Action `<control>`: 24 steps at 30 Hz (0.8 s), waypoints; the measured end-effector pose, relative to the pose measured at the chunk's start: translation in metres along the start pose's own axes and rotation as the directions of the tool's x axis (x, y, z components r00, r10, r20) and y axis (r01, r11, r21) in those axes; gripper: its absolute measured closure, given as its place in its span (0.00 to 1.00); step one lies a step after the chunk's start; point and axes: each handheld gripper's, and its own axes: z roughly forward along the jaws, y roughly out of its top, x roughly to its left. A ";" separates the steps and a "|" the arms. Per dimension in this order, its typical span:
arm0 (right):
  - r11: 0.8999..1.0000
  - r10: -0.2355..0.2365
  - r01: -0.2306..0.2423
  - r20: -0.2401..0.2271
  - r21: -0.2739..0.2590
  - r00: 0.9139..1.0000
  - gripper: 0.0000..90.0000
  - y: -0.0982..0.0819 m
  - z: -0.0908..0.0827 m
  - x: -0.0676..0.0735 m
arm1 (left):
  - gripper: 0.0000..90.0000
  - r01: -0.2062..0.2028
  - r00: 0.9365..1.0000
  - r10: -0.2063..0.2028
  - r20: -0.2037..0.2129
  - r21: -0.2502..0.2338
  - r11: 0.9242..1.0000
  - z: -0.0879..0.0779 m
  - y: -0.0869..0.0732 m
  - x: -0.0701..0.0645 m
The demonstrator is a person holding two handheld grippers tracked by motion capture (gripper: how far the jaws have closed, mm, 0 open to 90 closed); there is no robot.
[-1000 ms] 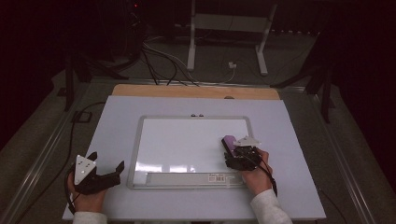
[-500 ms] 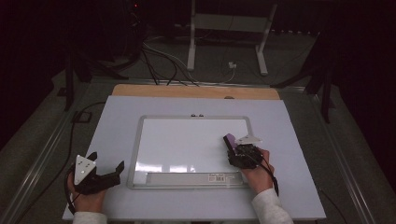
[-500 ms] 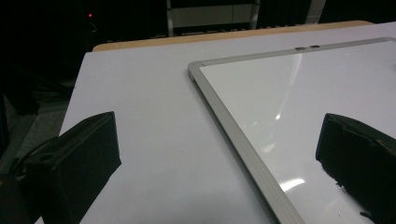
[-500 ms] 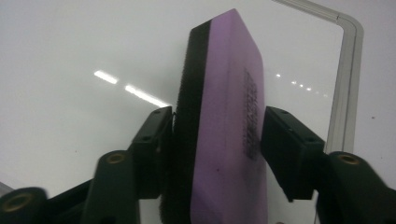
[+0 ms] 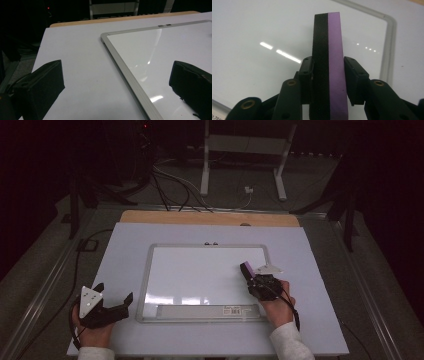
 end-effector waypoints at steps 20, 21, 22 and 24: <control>0.989 0.147 -0.146 0.007 -0.021 0.989 0.70 -0.019 -0.030 -0.023 | 0.01 -0.002 1.000 0.002 -0.002 0.001 1.000 0.000 0.000 -0.002; 0.988 0.153 -0.153 0.008 -0.018 0.988 0.70 -0.021 -0.031 -0.022 | 0.01 -0.003 1.000 0.003 -0.002 0.001 1.000 0.000 0.000 -0.002; 0.986 0.166 -0.166 0.006 -0.012 0.986 0.70 -0.023 -0.032 -0.022 | 0.01 -0.004 1.000 0.004 -0.001 0.001 1.000 0.000 0.001 -0.002; 0.983 0.181 -0.181 0.008 -0.006 0.983 0.70 -0.028 -0.033 -0.021 | 0.01 -0.004 1.000 0.004 0.000 0.000 1.000 0.000 0.001 -0.002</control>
